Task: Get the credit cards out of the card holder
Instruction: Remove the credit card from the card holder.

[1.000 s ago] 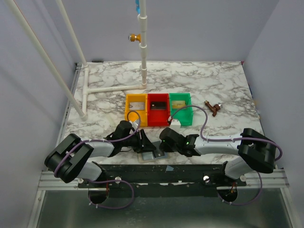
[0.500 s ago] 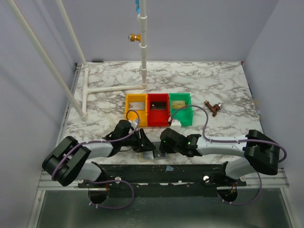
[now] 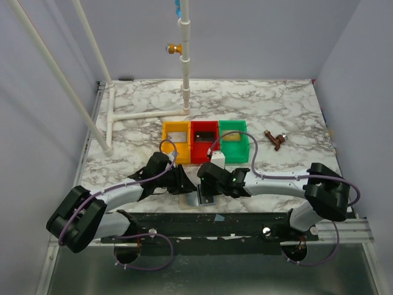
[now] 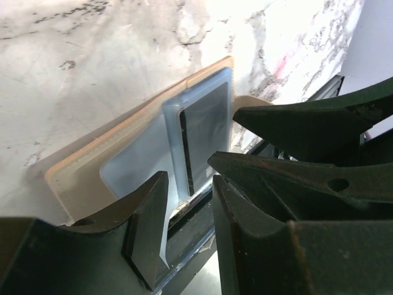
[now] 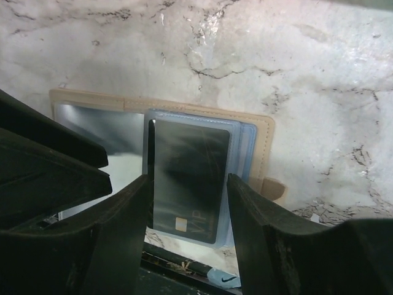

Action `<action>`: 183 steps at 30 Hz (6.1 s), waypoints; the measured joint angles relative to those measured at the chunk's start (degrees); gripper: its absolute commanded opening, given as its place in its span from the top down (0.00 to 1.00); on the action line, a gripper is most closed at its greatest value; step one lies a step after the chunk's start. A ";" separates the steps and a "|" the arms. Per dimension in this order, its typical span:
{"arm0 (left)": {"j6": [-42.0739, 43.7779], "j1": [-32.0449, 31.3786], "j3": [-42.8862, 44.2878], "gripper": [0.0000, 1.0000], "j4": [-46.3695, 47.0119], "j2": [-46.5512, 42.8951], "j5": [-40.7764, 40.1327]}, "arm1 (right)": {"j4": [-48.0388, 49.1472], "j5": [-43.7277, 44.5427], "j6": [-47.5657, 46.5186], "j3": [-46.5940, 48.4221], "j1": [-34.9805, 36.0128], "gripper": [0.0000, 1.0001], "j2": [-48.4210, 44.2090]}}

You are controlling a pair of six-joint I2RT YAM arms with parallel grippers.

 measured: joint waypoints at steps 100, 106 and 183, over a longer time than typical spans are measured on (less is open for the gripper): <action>-4.24 1.14 -5.22 0.90 13.75 8.63 4.98 | 12.92 -3.17 12.07 -9.88 0.00 0.82 -2.54; -6.34 1.46 -6.78 1.00 17.70 9.49 6.14 | 12.09 -2.89 12.33 -9.68 -0.02 0.84 -2.54; 3.61 5.57 -2.78 1.00 2.34 4.90 4.79 | 9.86 -2.45 7.17 -10.16 -3.02 0.75 -3.06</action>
